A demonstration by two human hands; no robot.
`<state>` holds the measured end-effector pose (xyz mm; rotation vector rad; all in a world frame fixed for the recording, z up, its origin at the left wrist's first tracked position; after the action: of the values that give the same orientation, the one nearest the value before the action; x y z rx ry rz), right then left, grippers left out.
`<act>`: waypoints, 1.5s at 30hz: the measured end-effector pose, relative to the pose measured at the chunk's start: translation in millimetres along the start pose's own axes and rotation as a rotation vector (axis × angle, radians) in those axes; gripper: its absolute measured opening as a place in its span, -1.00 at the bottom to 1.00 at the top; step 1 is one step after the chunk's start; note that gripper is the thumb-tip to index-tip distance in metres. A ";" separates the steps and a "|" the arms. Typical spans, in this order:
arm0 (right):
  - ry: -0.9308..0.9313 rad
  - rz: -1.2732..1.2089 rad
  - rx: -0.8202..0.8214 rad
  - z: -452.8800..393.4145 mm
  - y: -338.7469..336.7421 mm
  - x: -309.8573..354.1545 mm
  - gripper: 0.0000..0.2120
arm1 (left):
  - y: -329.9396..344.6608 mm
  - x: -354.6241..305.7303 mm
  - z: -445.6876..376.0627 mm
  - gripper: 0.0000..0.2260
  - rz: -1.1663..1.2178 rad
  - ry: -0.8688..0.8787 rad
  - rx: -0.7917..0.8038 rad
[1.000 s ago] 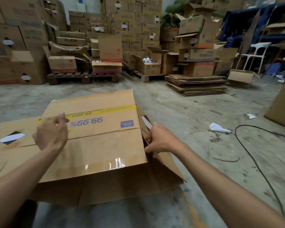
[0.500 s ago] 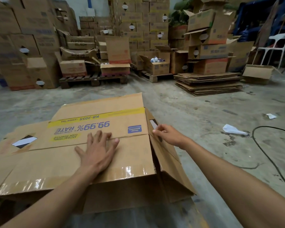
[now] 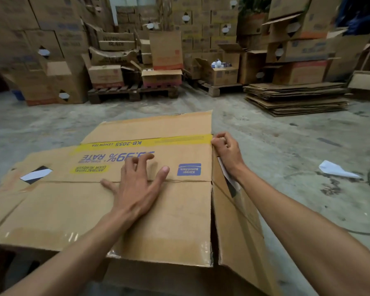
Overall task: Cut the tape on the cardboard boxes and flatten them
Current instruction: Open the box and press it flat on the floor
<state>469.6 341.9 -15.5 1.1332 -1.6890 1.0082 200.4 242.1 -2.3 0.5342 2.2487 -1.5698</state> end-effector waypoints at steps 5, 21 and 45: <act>0.033 -0.029 0.278 34.2 -11.8 8.9 -0.49 | -8.0 14.1 -14.7 -0.42 0.009 0.053 0.105; 0.379 0.033 0.467 24.1 13.1 1.3 -0.65 | -1.7 41.4 -20.6 -0.45 -0.055 0.081 0.214; 0.295 0.804 0.664 101.1 17.1 -156.8 -0.24 | 125.9 131.2 39.4 -0.22 -0.135 -0.182 0.616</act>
<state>469.3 295.4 -197.0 0.5904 -1.6139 2.2382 150.7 258.8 -180.8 0.3706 1.6754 -2.2866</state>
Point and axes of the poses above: each hand's wrist, its own z-axis away from the middle knuckle, its own y-axis out of the palm, x = y × z, the point moved 5 cm from there along -z, towards the middle knuckle, and after that the axes turned 4 degrees about -z, right-handed, at the moved point
